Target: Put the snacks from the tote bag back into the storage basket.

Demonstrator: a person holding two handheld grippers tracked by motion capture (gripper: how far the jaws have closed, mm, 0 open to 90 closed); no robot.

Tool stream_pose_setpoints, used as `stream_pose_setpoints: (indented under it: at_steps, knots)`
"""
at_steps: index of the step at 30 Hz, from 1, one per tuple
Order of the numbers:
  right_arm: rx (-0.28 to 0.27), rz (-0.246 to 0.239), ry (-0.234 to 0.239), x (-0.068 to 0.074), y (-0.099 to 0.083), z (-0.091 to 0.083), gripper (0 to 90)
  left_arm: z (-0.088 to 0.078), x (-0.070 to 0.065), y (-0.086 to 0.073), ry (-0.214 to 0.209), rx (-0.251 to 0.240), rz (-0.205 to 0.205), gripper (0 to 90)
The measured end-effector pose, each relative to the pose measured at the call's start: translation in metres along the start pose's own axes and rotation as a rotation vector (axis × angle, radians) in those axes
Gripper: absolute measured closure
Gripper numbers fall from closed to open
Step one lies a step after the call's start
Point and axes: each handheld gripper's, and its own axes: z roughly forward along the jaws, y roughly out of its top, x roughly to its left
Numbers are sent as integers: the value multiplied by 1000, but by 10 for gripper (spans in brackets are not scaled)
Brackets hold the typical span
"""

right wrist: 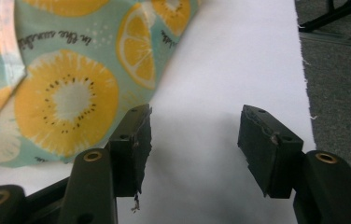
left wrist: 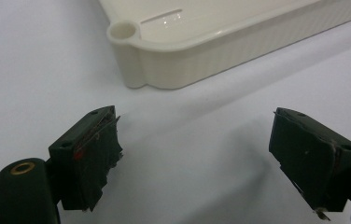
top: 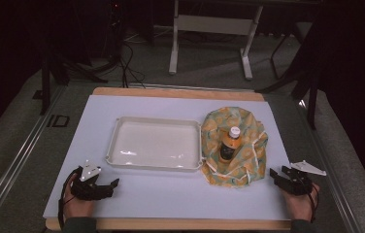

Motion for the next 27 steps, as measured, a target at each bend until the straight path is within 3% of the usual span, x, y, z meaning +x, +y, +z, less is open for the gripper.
stream_pose_setpoints:
  at_steps: [2,11,17,27]
  knots:
    - [-8,-8,6,0,0,-1,457,-2,-1,-1,10,-26,0,165]
    - [-20,-11,9,1,-1,-2,494,-6,4,-3,-18,-71,-40,165]
    - [-31,15,47,-3,0,-3,510,-6,4,-3,-22,-67,-39,165]
    - [-20,2,55,-3,2,-8,535,-7,4,-4,-19,-73,-37,165]
